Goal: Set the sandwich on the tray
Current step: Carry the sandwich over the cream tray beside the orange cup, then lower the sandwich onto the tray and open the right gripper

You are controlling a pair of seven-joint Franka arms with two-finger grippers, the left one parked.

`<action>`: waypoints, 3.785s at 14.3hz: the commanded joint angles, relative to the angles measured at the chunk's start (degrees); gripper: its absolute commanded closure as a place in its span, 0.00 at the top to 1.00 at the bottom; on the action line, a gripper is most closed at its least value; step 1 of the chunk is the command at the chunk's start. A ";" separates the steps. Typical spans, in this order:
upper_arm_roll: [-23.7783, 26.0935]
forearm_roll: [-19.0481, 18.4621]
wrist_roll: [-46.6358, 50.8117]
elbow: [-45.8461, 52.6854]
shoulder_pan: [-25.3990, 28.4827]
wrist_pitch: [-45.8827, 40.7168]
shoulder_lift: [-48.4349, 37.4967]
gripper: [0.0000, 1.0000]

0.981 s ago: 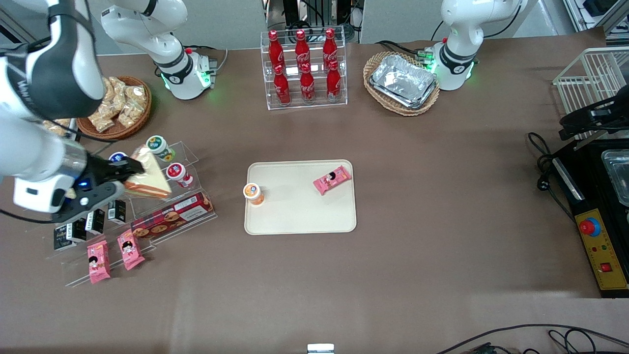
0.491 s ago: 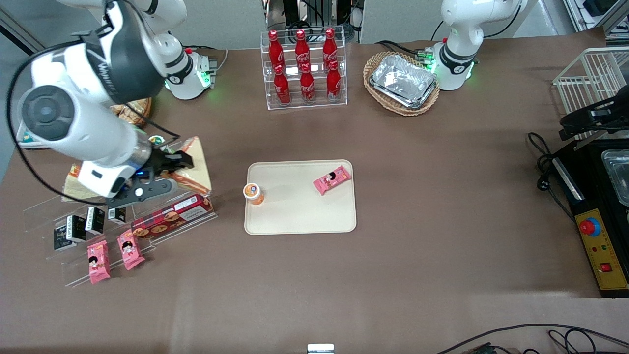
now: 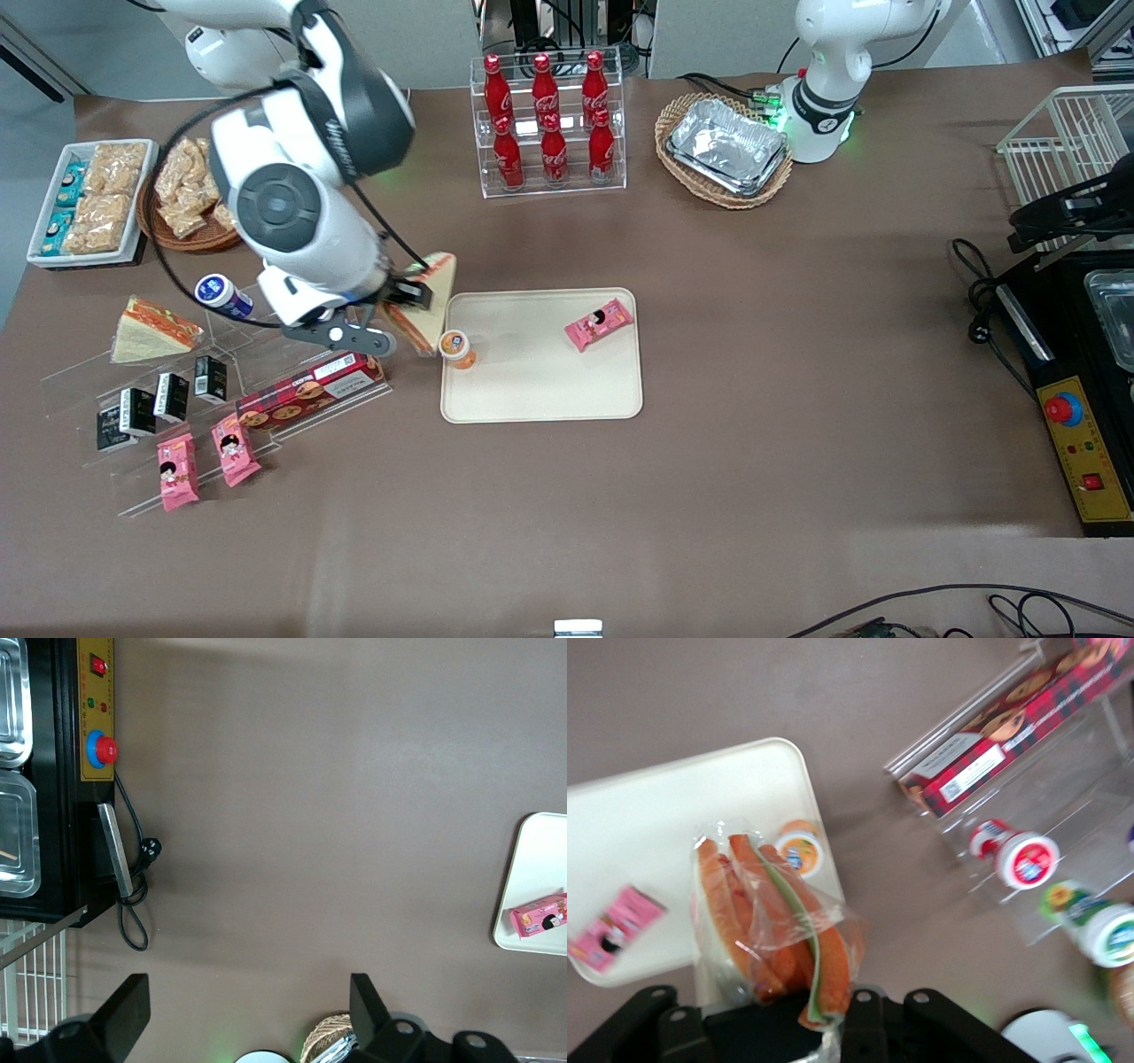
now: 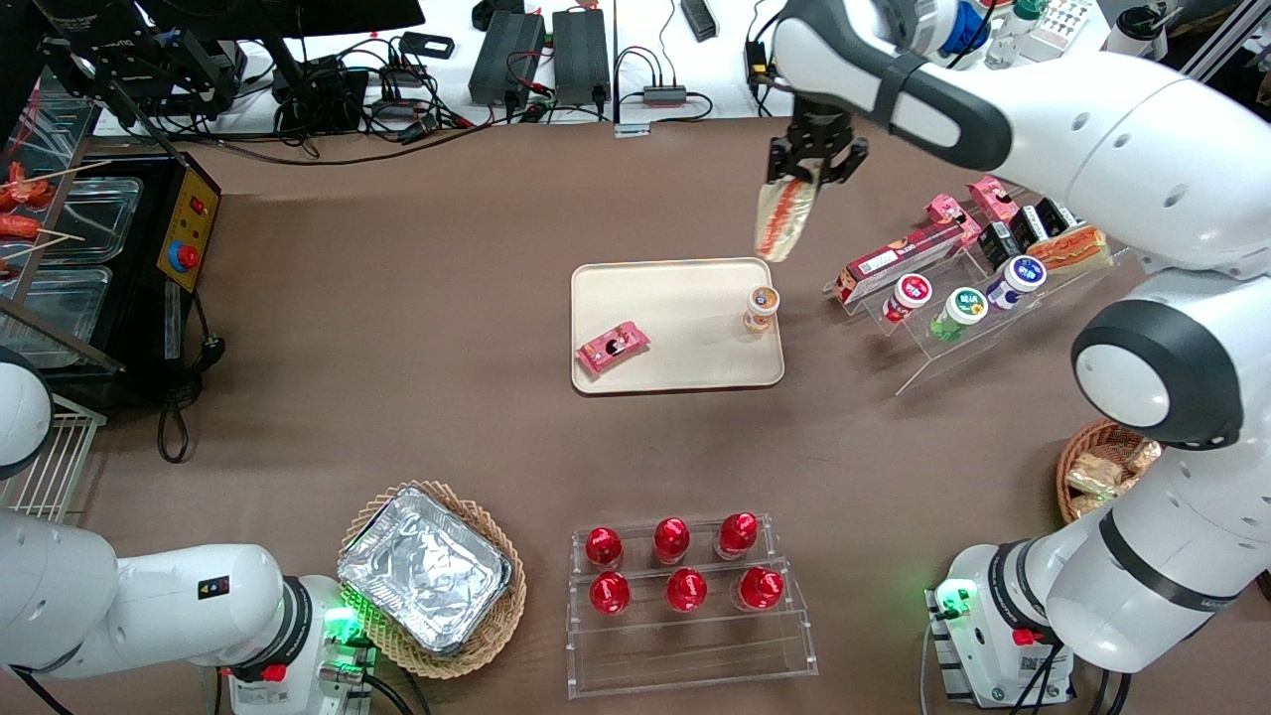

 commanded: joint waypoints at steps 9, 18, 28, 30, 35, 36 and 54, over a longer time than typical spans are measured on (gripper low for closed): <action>-0.61 9.33 39.36 -0.64 1.11 18.51 10.69 0.00; -0.61 16.02 53.16 -1.08 1.89 23.51 18.86 0.00; -0.52 17.35 58.28 -0.73 6.55 26.25 23.79 0.07; -0.52 17.35 58.28 -0.73 6.64 26.69 24.49 0.31; -0.61 17.26 58.28 -0.64 6.55 27.04 25.20 1.00; -0.61 17.26 58.19 -0.55 6.55 27.04 25.11 1.00; -0.35 19.11 54.33 -0.11 6.11 11.93 10.79 1.00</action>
